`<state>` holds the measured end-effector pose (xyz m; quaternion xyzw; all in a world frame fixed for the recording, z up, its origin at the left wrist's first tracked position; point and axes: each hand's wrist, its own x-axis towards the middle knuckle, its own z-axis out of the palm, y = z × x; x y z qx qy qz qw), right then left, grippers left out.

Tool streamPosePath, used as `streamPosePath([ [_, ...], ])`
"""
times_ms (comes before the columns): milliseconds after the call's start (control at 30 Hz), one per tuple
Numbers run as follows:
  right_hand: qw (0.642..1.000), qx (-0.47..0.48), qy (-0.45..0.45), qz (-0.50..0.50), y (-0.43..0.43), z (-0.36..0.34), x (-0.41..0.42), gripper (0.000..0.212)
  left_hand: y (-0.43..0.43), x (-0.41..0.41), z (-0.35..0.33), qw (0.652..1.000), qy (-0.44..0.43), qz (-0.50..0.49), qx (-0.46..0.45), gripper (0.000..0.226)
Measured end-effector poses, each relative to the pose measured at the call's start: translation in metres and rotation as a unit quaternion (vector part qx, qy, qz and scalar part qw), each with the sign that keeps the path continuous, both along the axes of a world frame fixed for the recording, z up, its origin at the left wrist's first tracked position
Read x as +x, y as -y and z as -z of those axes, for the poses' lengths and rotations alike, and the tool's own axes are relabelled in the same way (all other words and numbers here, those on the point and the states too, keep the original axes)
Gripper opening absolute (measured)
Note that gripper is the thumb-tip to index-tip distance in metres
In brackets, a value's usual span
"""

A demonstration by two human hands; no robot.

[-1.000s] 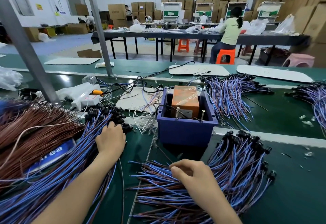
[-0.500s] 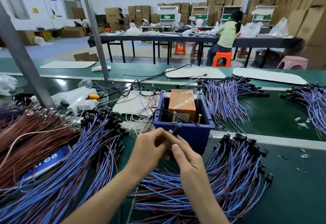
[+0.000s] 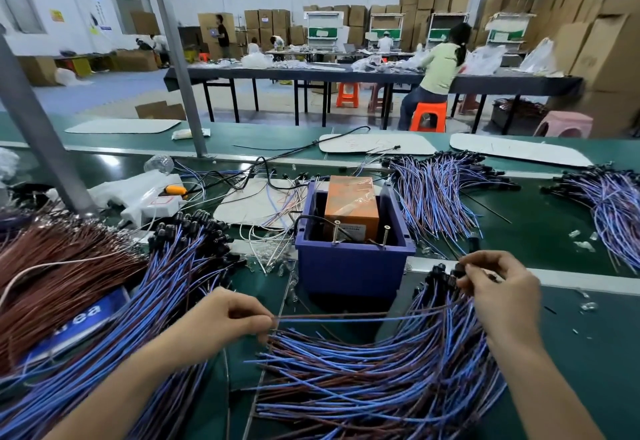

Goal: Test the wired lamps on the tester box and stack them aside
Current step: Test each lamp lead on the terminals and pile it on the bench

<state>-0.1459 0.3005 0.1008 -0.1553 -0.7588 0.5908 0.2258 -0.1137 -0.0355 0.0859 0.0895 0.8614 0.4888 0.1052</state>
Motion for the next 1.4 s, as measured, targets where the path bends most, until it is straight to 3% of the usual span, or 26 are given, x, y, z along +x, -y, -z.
streamPosePath([
  [67,0.987,0.153,0.044,-0.023,-0.002,-0.002,-0.003,0.017,0.000,-0.003,-0.003,0.996,0.007,-0.052,0.075,0.008],
  [100,0.963,0.251,0.090,-0.049,0.000,-0.001,-0.006,0.013,-0.003,-0.004,-0.006,0.992,0.012,-0.070,0.109,0.009],
  [167,0.853,0.470,0.207,-0.091,0.009,-0.003,-0.006,0.016,-0.014,-0.007,-0.011,0.984,0.011,-0.090,0.153,0.023],
  [200,0.803,0.535,0.240,-0.100,0.017,-0.006,-0.004,0.020,-0.020,-0.009,-0.014,0.981,0.005,-0.098,0.167,0.027],
  [233,0.791,0.551,0.245,-0.106,0.026,-0.009,-0.002,0.023,-0.027,-0.011,-0.018,0.979,0.000,-0.101,0.179,0.027],
  [300,0.843,0.489,0.177,-0.135,0.046,-0.019,0.002,0.024,-0.042,-0.017,-0.025,0.975,-0.002,-0.101,0.198,0.015],
  [367,0.907,0.356,0.057,-0.216,0.068,-0.027,0.006,0.024,-0.060,-0.023,-0.030,0.974,-0.012,-0.098,0.203,0.004],
  [467,0.928,0.224,0.001,-0.297,0.096,-0.032,0.011,0.018,-0.083,-0.032,-0.032,0.966,-0.007,-0.117,0.229,0.012],
  [633,0.964,0.143,-0.004,-0.224,0.100,-0.013,0.006,0.009,-0.108,-0.038,-0.025,0.917,0.072,-0.175,0.352,0.008],
  [767,0.981,0.060,-0.002,-0.184,0.101,0.000,0.008,0.016,-0.122,-0.040,-0.019,0.886,0.092,-0.226,0.394,0.006],
  [1033,0.986,0.008,0.022,-0.162,0.099,0.007,0.007,0.018,-0.132,-0.038,-0.016,0.896,0.123,-0.235,0.356,0.005],
  [1400,0.985,-0.079,0.069,-0.140,0.088,0.018,0.011,0.014,-0.125,-0.043,-0.011,0.882,0.088,-0.278,0.369,0.014],
])
